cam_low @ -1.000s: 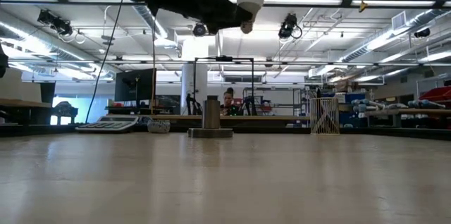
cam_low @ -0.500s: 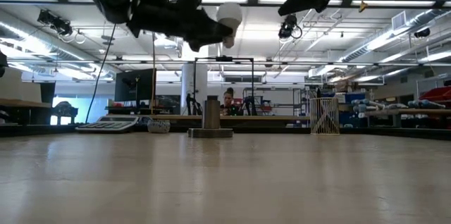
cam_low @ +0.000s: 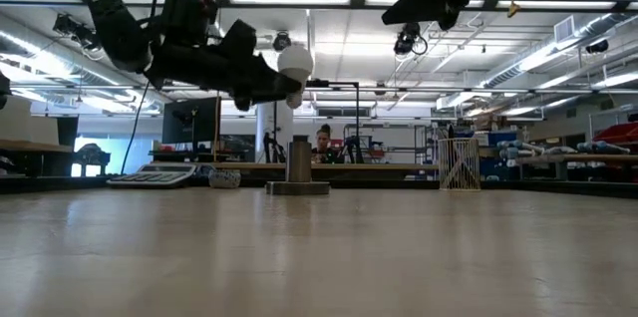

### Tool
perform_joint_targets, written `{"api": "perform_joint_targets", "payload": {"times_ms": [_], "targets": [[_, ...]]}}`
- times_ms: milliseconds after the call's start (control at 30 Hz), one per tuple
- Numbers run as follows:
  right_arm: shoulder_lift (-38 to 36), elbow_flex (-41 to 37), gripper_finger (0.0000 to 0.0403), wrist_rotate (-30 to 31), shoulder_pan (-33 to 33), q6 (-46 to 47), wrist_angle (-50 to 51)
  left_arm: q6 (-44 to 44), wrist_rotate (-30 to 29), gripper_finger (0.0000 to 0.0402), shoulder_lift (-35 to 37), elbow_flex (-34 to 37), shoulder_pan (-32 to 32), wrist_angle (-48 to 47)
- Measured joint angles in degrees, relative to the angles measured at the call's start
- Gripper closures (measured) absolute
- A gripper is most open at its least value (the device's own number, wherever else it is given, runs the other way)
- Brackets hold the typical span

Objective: Screw lightbulb
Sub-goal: Insert the lightbulb into the lamp

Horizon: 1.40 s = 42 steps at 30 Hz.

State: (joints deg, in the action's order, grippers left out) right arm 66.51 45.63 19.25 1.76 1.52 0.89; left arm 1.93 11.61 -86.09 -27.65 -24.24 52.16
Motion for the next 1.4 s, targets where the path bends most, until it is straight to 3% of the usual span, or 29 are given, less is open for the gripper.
{"api": "perform_joint_targets", "payload": {"times_ms": [167,833,1067,1400], "targets": [[0.04,-3.34,0.0401,0.0,0.0,0.02,-6.58,0.56,-1.99,0.0275,-4.23,0.6,0.25,4.34],[0.04,-4.1,0.04,0.02,0.0,0.37,-7.63,5.55,-3.45,0.0275,-19.74,-2.13,0.49,13.75],[0.04,-4.1,0.0399,0.02,0.0,0.22,-7.15,8.73,-4.67,0.0275,-21.09,-2.15,3.84,16.39],[0.04,-4.07,0.0399,0.02,0.97,1.71,-7.46,6.77,-11.83,0.0275,-21.15,-2.18,10.13,16.0]]}}
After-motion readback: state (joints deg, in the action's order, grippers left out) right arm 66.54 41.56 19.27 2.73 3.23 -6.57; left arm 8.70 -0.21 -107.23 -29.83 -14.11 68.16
